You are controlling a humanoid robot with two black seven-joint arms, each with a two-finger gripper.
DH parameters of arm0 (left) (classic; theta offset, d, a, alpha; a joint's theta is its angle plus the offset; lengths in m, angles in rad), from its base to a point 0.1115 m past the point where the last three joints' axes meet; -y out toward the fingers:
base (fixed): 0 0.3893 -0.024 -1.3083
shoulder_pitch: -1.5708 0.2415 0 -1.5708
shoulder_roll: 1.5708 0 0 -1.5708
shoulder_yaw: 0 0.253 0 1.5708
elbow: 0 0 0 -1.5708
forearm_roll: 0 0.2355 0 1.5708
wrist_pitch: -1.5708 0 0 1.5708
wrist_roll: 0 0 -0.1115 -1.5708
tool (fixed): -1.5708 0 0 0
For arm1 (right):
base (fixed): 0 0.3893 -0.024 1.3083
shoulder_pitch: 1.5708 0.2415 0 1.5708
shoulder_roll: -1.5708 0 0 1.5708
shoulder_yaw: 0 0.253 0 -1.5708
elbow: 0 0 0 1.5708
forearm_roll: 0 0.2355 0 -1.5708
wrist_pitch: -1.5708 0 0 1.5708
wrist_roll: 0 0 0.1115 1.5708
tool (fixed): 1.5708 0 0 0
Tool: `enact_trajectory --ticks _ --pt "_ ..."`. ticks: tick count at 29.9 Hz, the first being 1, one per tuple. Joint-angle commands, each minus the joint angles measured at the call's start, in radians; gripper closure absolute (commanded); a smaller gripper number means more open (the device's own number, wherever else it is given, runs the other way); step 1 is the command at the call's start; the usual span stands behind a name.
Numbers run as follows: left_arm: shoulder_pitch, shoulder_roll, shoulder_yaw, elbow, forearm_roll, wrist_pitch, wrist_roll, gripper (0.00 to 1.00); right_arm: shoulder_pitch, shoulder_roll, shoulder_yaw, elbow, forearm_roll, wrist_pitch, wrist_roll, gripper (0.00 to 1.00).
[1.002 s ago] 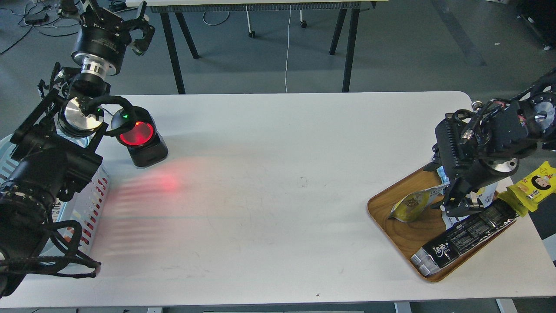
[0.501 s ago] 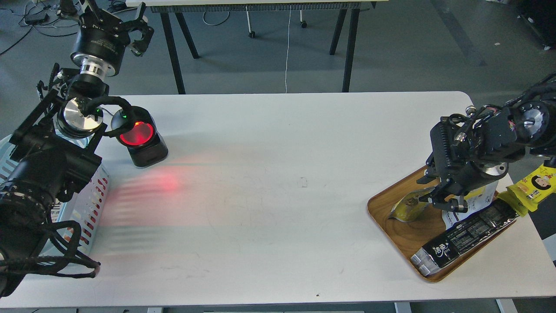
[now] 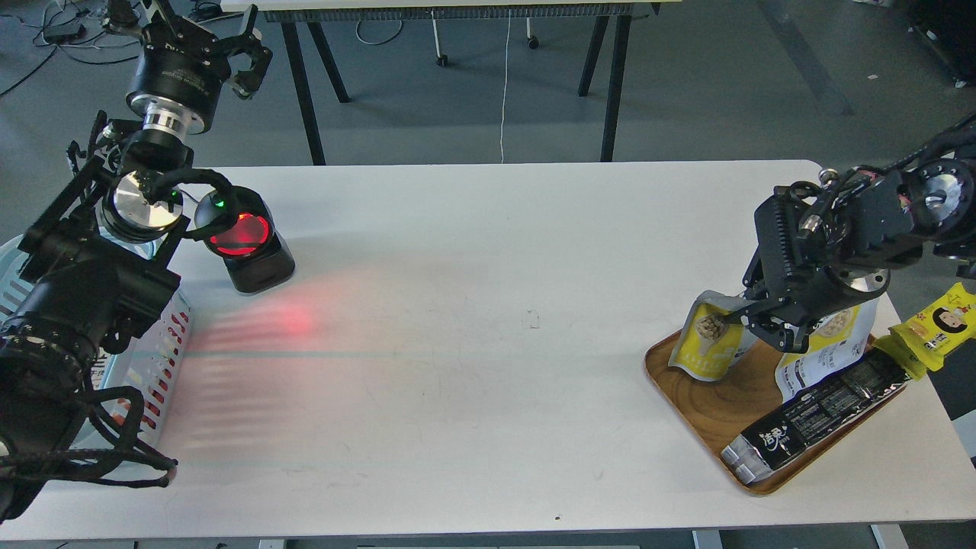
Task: Scan snack and place in basket
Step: 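Lift the yellow pouch and carry it to the table center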
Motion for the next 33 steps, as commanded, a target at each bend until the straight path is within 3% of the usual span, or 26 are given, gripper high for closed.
enact_trajectory --ticks 1,5,14,33 --pt "-0.002 0.0 -0.002 0.0 0.001 0.0 0.0 0.0 0.089 0.0 0.006 0.023 0.008 -0.007 0.0 1.0" --pt "-0.002 -0.002 0.0 0.0 -0.001 0.0 0.0 0.0 0.128 0.026 0.066 0.022 0.074 -0.005 0.0 1.0" --pt "-0.002 0.0 0.006 0.0 -0.001 -0.001 0.002 0.0 0.137 0.241 0.133 -0.046 0.154 0.004 0.0 1.0" --pt "0.0 0.018 0.009 0.004 0.002 -0.017 0.002 0.0 -0.028 0.543 0.215 -0.265 0.305 0.004 0.0 0.99"
